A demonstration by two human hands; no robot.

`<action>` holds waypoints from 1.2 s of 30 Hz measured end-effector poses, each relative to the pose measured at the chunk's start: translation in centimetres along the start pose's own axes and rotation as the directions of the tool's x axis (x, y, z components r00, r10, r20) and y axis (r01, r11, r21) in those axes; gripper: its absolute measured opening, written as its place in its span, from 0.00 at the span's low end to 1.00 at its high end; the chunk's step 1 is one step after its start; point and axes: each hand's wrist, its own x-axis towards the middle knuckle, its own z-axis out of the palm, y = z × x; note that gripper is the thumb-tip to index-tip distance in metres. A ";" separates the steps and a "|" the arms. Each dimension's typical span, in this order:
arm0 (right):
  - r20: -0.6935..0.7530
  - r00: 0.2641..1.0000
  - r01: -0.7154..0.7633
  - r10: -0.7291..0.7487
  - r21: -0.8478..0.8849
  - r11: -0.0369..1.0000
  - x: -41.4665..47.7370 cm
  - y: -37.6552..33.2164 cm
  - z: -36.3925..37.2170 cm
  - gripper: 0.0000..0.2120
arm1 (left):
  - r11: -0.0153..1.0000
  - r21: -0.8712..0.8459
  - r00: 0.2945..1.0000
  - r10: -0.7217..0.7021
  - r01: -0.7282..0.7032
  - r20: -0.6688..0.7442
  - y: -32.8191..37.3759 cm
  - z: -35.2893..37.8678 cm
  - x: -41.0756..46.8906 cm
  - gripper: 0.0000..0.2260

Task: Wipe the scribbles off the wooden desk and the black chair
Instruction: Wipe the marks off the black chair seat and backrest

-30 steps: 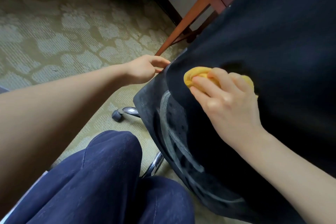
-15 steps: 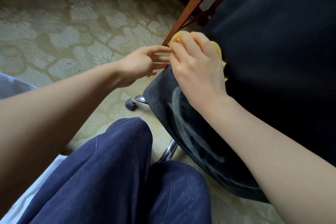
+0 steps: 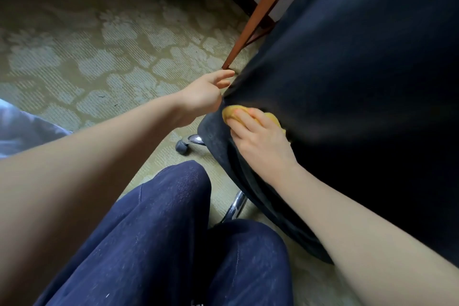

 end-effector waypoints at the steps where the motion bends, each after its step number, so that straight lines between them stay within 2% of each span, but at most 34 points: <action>1: 0.064 0.993 0.105 -0.101 -0.060 0.993 -0.8 0.2 0.0 0.16 | 1.000 -0.009 1.000 0.006 -0.006 0.005 0.2 0.1 -0.1 0.37; 2: 0.056 0.982 0.188 -0.183 -0.117 0.975 -2.5 0.6 0.7 0.13 | 1.000 -0.013 1.000 0.010 -0.010 0.007 0.3 0.1 -0.3 0.37; 5: 0.259 0.930 0.315 -0.262 -0.191 0.930 -6.7 1.5 -0.6 0.15 | 0.998 0.050 0.998 0.026 -0.029 0.049 0.3 0.1 -1.0 0.38; 8: 0.174 0.933 0.349 -0.316 -0.219 0.911 -9.4 3.1 -2.6 0.13 | 0.985 0.167 0.994 0.036 -0.052 0.101 0.3 0.1 -1.8 0.39; 11: 0.037 0.957 0.284 -0.286 -0.290 0.914 -9.7 4.7 -4.8 0.17 | 0.980 0.189 0.994 0.050 -0.067 0.096 0.4 0.1 -2.2 0.40; 17: -0.257 0.951 0.083 -0.169 -0.314 0.946 -5.2 6.3 -8.9 0.14 | 0.980 0.180 0.993 0.071 -0.087 0.092 0.3 0.1 -2.1 0.40; 22: -0.333 0.942 -0.055 -0.032 -0.249 0.967 -0.2 5.4 -9.7 0.16 | 0.987 0.138 0.993 0.074 -0.086 0.089 -0.2 -0.3 -1.7 0.41; 25: -0.279 0.960 -0.073 -0.003 -0.263 0.962 2.3 4.0 -9.2 0.19 | 0.995 0.082 0.998 0.059 -0.061 0.018 -0.8 -1.1 -0.7 0.39; 29: -0.133 0.991 -0.052 0.003 -0.368 0.928 4.7 2.1 -7.0 0.15 | 0.999 -0.006 0.967 -0.034 0.034 -0.254 -2.1 -1.5 0.6 0.31; 30: -0.111 0.994 -0.037 -0.002 -0.350 0.936 5.3 1.6 -6.1 0.13 | 0.998 -0.009 0.952 -0.058 0.058 -0.301 -2.4 -1.5 0.7 0.30; 33: -0.006 0.998 0.056 -0.059 -0.254 0.966 6.7 -0.1 -3.4 0.10 | 0.996 -0.002 0.940 -0.090 0.094 -0.330 -3.2 -1.6 0.6 0.30; 34: 0.037 0.997 0.071 -0.064 -0.258 0.963 6.8 -0.5 -2.4 0.11 | 0.995 0.006 0.943 -0.094 0.101 -0.320 -3.4 -1.6 0.5 0.30; 36: 0.023 0.996 0.090 -0.088 -0.220 0.971 6.5 -1.3 -1.0 0.16 | 0.993 0.025 0.949 -0.102 0.115 -0.298 -3.6 -1.6 0.5 0.31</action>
